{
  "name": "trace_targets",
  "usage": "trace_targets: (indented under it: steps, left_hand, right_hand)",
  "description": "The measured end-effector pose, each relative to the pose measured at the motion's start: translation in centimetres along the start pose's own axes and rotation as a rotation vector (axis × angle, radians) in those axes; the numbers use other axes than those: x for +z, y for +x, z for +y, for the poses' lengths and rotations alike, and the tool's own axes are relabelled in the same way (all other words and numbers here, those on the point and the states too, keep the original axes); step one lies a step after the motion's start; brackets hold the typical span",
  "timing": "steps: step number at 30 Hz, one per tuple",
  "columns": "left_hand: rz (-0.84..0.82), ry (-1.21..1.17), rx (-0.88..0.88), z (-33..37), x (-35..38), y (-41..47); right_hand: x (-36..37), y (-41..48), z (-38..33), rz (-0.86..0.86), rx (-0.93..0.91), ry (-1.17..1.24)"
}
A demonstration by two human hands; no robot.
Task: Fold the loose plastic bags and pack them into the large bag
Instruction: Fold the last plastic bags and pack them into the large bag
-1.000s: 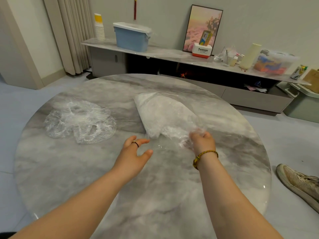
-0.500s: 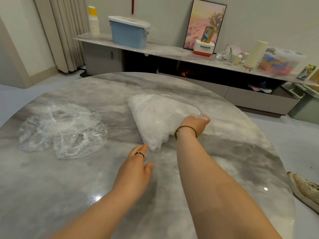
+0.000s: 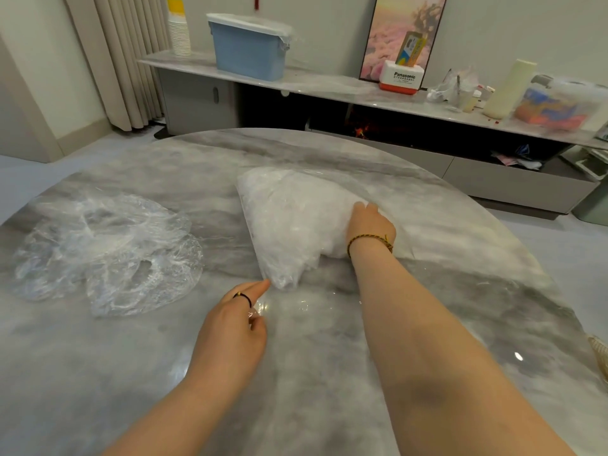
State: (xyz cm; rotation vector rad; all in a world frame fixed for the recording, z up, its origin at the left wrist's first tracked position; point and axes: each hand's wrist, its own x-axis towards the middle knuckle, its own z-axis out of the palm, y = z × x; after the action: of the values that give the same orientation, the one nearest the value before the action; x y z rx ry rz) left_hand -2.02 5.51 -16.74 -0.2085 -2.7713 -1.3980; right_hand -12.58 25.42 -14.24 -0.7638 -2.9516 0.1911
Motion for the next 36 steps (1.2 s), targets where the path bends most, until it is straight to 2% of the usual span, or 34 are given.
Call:
trace_targets:
  steps: [3,5,8,11,14,21,25,30,32,34,36]
  left_hand:
    - [0.006,0.020,-0.013,-0.5,0.0,0.4]
    - [0.005,0.029,-0.012,-0.8,0.1,0.7]
    - [-0.002,0.019,-0.011,-1.0,0.3,0.8]
    - [-0.001,0.017,0.009,-1.0,0.3,0.5]
    - [-0.008,0.010,0.033,-1.2,0.3,0.3]
    - [-0.084,-0.071,0.080,-0.8,0.0,-0.5]
    - [-0.116,-0.047,0.106,-0.1,-1.8,-1.5]
    - [-0.110,0.227,0.093,-2.0,-5.9,-1.7]
    - [-0.113,0.377,0.045,-3.4,-7.8,-2.1]
    - [-0.113,0.522,0.001,-4.7,-9.6,-2.6]
    - [-0.125,0.636,-0.044,-5.8,-11.0,-3.1]
  right_hand:
    - [0.7,1.0,0.0,-0.042,0.028,-0.019]
    - [0.9,1.6,-0.3,-0.087,0.092,0.084]
    - [0.8,2.0,-0.5,-0.151,0.139,0.348]
    - [0.3,1.0,-0.4,-0.209,0.215,0.722]
    - [-0.1,-0.4,0.2,-0.174,0.261,1.010]
    - [-0.4,-4.6,1.1,-0.009,0.116,0.893]
    - [-0.4,-7.2,1.6,0.019,0.083,0.856]
    - [-1.0,-11.0,1.5,0.469,0.132,0.824]
    - [-1.4,-12.1,0.5,0.601,-0.002,0.753]
    - [-1.7,-13.2,-1.2,0.713,-0.264,0.639]
    - [-1.2,-14.2,-3.1,0.682,-0.556,0.497]
